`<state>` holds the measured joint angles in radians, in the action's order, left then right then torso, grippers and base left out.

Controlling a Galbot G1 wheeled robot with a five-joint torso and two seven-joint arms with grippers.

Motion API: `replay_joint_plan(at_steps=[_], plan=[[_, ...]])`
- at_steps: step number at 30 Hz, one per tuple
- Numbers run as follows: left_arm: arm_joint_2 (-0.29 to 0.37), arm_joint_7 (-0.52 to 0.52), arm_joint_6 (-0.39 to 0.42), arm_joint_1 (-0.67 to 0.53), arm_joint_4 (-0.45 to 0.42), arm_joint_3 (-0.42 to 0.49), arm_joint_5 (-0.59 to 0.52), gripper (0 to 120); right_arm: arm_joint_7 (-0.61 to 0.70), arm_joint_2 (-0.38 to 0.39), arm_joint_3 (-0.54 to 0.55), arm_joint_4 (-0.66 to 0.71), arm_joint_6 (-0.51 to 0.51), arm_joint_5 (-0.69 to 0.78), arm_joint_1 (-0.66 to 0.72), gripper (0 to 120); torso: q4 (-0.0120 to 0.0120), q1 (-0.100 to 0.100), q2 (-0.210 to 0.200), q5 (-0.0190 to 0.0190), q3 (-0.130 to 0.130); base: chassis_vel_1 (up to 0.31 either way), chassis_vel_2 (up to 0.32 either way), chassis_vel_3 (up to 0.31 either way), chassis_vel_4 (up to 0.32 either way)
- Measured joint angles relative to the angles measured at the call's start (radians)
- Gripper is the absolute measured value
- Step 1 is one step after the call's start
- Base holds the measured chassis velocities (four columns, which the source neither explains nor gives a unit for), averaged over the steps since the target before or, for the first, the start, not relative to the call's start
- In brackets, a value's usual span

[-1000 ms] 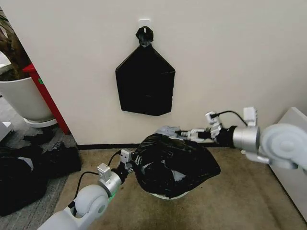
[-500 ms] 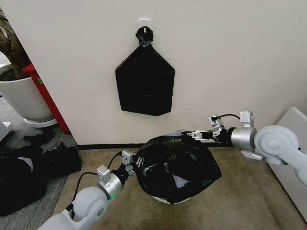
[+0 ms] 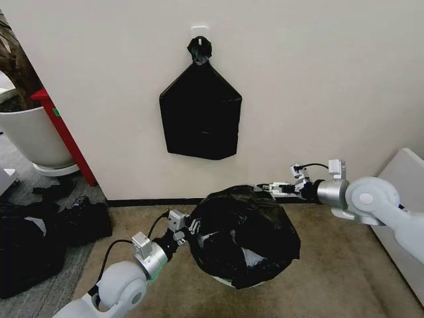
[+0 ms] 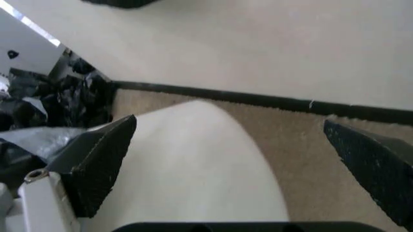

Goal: Place the garbage bag over the trash bin.

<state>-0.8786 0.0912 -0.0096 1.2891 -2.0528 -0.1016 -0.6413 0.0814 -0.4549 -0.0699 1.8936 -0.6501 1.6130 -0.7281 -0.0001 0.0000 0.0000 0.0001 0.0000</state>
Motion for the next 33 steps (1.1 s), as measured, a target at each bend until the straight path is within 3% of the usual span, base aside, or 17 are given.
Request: replay_joint_plan(at_steps=[9,22,33], plan=[[-0.005,-0.002,0.0,0.0,0.021,0.002,0.006,0,-0.041,0.066,-0.021,0.109,0.014,0.046,-0.004,100,0.0,0.0,0.0,-0.0003,0.0,0.0,0.0,0.0,0.0],[0.003,0.012,-0.001,0.015,0.002,0.0,0.037,0,0.017,-0.009,0.026,0.135,0.002,0.02,-0.017,100,0.0002,0.0,0.0,-0.0001,0.0,0.0,0.0,0.0,0.0],[0.009,0.031,-0.006,0.034,-0.028,-0.003,0.04,0,0.017,-0.049,0.07,0.029,0.0,-0.039,-0.001,100,0.0001,0.0,0.0,-0.0001,0.0,0.0,0.0,0.0,0.0]])
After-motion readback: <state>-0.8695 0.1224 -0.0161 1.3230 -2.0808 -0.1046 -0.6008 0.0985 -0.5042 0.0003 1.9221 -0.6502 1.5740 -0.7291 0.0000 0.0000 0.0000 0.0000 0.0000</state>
